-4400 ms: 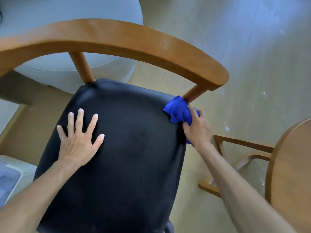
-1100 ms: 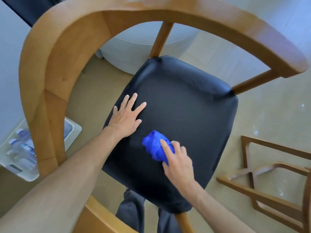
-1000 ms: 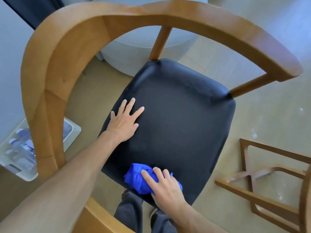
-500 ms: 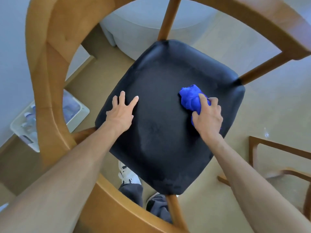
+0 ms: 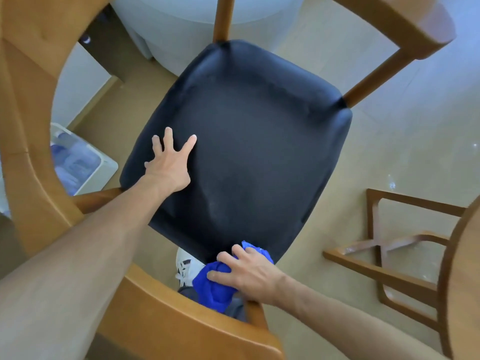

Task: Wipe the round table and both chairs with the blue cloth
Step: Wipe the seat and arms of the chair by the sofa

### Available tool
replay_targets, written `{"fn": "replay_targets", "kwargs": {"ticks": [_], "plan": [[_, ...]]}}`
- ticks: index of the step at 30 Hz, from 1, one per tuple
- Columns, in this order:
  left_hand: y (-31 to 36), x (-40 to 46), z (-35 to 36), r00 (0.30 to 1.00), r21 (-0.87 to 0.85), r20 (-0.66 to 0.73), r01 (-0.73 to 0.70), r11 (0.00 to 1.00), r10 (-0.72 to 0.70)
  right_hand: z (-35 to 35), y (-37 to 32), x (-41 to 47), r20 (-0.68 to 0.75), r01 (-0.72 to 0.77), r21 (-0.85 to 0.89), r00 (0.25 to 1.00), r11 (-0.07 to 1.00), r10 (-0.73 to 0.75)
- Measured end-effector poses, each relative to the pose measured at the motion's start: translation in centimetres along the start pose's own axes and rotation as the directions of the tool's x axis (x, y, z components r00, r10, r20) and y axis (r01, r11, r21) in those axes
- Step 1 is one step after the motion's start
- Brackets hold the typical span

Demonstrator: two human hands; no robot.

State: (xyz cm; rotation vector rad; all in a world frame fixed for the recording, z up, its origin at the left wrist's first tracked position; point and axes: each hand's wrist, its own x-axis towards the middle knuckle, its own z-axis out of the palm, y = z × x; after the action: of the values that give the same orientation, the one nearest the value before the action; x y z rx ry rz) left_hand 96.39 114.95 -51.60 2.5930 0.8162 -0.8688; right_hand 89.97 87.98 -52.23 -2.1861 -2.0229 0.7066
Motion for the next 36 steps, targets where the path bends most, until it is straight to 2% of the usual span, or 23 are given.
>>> {"fn": "replay_targets", "kwargs": {"ticks": [4, 7, 9, 11, 13, 14, 15, 16, 17, 19, 20, 21, 22, 24, 26, 28, 30, 31, 33, 35, 36], "plan": [[-0.1, -0.1, 0.1, 1.000, -0.028, 0.012, -0.002, 1.000, 0.002, -0.3, 3.9, -4.8, -0.062, -0.019, -0.019, 0.998, 1.000, 0.018], [0.2, -0.3, 0.2, 1.000, -0.035, 0.010, -0.003, 0.999, 0.003, -1.4, 8.0, -8.1, -0.161, -0.204, 0.004, 0.966, 0.979, 0.201], [0.4, -0.4, 0.2, 1.000, -0.029, 0.015, -0.012, 1.000, 0.013, -2.1, 10.0, -9.9, -0.209, -0.386, 0.051, 0.898, 0.921, 0.388], [0.3, -0.4, 0.2, 1.000, -0.025, 0.016, -0.016, 1.000, 0.017, -2.4, 11.2, -10.7, -0.250, -0.584, 0.186, 0.750, 0.790, 0.613], [0.3, -0.4, 0.1, 1.000, -0.018, 0.022, -0.017, 1.000, 0.017, -2.1, 11.0, -10.3, -0.250, -0.731, 0.399, 0.494, 0.553, 0.833], [0.3, -0.4, 0.1, 1.000, -0.016, 0.025, -0.017, 1.000, 0.017, -1.7, 10.1, -9.7, -0.223, -0.750, 0.496, 0.377, 0.438, 0.899], [0.4, -0.4, 0.1, 0.999, -0.013, 0.027, -0.020, 1.000, 0.020, -1.3, 8.8, -8.8, -0.205, -0.738, 0.561, 0.314, 0.374, 0.927], [0.4, -0.4, 0.1, 0.999, -0.008, 0.028, -0.022, 1.000, 0.022, -0.9, 7.1, -7.7, -0.221, -0.720, 0.572, 0.326, 0.393, 0.919], [0.4, -0.4, 0.1, 0.999, -0.003, 0.029, -0.022, 1.000, 0.022, -0.6, 5.3, -6.3, -0.259, -0.696, 0.534, 0.405, 0.479, 0.877], [0.2, -0.4, 0.0, 0.999, 0.008, 0.032, -0.024, 1.000, 0.024, -0.4, 1.9, -3.3, -0.296, -0.580, 0.372, 0.666, 0.725, 0.685], [0.0, -0.4, -0.1, 0.999, 0.010, 0.034, -0.029, 1.000, 0.028, -0.6, 0.8, -1.8, -0.264, -0.493, 0.291, 0.783, 0.820, 0.564], [-0.2, -0.3, -0.2, 0.999, 0.007, 0.034, -0.033, 0.999, 0.033, -0.9, 0.3, -0.3, -0.219, -0.413, 0.211, 0.863, 0.886, 0.455], [-0.4, -0.3, -0.3, 0.999, 0.004, 0.033, -0.038, 0.999, 0.038, -1.5, 0.5, 0.9, -0.188, -0.348, 0.135, 0.910, 0.928, 0.369], [-0.8, -0.1, -0.6, 0.998, 0.004, 0.031, -0.048, 0.999, 0.048, -2.8, 2.4, 2.7, -0.170, -0.273, 0.010, 0.948, 0.962, 0.271], [-0.9, 0.1, -0.6, 0.998, 0.002, 0.039, -0.055, 0.998, 0.055, -4.2, 5.2, 3.6, -0.190, -0.308, -0.036, 0.936, 0.951, 0.297], [-1.1, 0.0, -0.6, 0.996, -0.015, 0.064, -0.060, 0.998, 0.061, -5.9, 8.4, 4.8, -0.254, -0.476, 0.046, 0.845, 0.878, 0.471], [-1.4, -0.3, -0.6, 0.993, -0.022, 0.090, -0.073, 0.997, 0.074, -7.7, 11.7, 5.6, -0.255, -0.674, 0.147, 0.682, 0.724, 0.686], [-1.6, -0.5, -0.7, 0.991, -0.025, 0.104, -0.076, 0.997, 0.079, -8.3, 13.2, 5.5, -0.223, -0.756, 0.201, 0.584, 0.623, 0.780], [-2.1, -1.1, -1.0, 0.987, -0.032, 0.143, -0.068, 0.997, 0.072, -8.8, 14.9, 4.4, -0.188, -0.860, 0.335, 0.340, 0.386, 0.921], [-2.6, -2.3, -1.5, 0.980, -0.038, 0.196, -0.033, 0.999, 0.040, -8.8, 14.5, 2.8, -0.107, -0.859, 0.489, 0.113, 0.151, 0.988], [-2.8, -3.1, -1.7, 0.975, -0.052, 0.219, -0.013, 0.999, 0.024, -8.6, 13.7, 2.0, -0.035, -0.829, 0.557, 0.042, 0.054, 0.999]]}}
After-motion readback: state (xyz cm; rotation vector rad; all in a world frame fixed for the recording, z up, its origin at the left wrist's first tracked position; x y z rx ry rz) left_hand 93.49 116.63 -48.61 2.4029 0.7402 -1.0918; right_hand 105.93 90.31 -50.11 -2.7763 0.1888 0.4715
